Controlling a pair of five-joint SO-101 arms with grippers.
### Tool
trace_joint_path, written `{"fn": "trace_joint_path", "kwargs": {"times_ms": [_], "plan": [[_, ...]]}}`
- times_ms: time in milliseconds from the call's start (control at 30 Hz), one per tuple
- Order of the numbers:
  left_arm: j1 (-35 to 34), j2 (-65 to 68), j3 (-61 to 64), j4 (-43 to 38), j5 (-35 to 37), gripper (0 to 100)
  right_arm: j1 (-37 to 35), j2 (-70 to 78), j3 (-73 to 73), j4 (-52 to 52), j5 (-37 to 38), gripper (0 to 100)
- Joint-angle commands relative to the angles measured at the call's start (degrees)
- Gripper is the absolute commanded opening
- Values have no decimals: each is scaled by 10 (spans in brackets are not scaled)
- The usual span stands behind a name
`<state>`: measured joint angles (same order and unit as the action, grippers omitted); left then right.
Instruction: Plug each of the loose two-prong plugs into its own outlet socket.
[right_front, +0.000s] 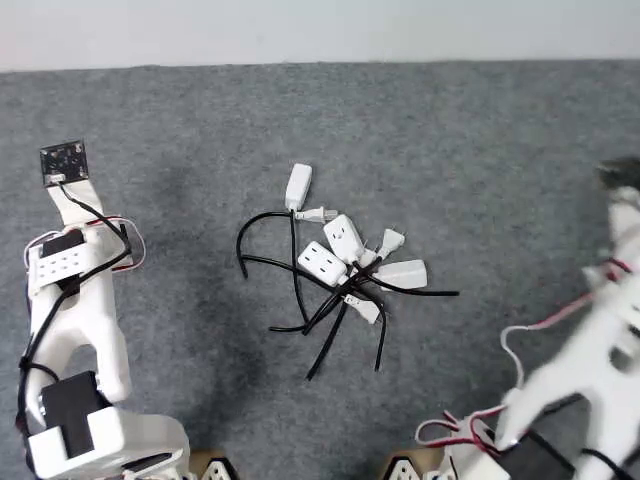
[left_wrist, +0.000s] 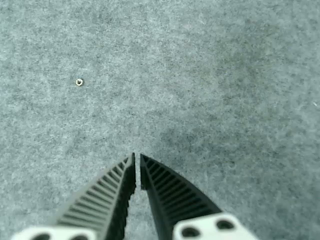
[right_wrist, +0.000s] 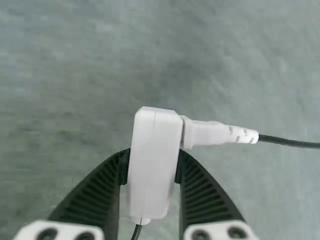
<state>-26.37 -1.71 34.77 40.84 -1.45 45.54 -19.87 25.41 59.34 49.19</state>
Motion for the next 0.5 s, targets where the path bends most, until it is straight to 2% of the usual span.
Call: {"fn": "trace_joint_path", "kwargs": {"times_ms": [0,67,300,400,467], "plan": [[0,-3,-15,-17,3,15,78,-24,29,-86,8,8],[0,-3,-15,-17,3,15,109,-24,47,-114,0,8],[0,-3,-15,-15,3,15,203,29,60,-191,-126,9],[-1,-3,-15,-14,3,15,225,79,58,-213,-170,11],[0,-3,-14,-14,3,15,229,111,51,-208,-178,48]]}}
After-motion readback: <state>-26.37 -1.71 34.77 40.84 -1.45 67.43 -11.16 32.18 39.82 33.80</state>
